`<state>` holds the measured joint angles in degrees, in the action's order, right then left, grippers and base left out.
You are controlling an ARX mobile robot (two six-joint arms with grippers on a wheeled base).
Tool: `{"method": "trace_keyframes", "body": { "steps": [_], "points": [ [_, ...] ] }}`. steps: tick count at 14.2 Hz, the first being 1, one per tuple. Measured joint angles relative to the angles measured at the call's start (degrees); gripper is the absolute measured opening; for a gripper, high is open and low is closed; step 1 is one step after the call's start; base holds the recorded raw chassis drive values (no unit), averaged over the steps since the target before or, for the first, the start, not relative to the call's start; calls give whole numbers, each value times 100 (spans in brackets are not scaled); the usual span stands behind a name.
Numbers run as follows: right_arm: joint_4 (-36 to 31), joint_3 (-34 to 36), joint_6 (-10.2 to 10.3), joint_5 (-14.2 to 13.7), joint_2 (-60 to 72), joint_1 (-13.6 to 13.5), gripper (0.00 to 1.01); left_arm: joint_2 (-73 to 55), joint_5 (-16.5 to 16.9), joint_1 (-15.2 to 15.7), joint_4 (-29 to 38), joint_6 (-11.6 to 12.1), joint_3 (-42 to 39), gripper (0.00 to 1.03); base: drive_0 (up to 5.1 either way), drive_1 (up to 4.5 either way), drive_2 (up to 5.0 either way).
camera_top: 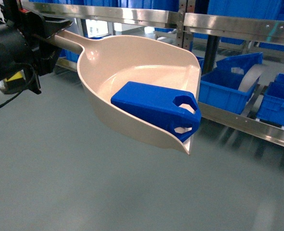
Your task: Place part in tray to right shelf
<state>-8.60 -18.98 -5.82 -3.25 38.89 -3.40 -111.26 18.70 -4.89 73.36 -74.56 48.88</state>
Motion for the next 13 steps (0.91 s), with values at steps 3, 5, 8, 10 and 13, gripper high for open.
{"method": "trace_keyframes", "body": {
  "steps": [3,5,8,10,13],
  "points": [
    [2,0,0,0,0,0,98,0,0,0,-2,0,0,14,-154,-154,-154],
    [2,0,0,0,0,0,98,0,0,0,-4,0,0,14,-154,-154,-154],
    [2,0,0,0,0,0,98,0,0,0,-2,2,0,14,-154,-154,-154],
    [0,0,0,0,0,0,98,0,0,0,-2,0,0,14,-154,-154,-154],
    [2,0,0,0,0,0,98,0,-4,11,-4,2,0,14,-168,-168,-168]
  ]
}}
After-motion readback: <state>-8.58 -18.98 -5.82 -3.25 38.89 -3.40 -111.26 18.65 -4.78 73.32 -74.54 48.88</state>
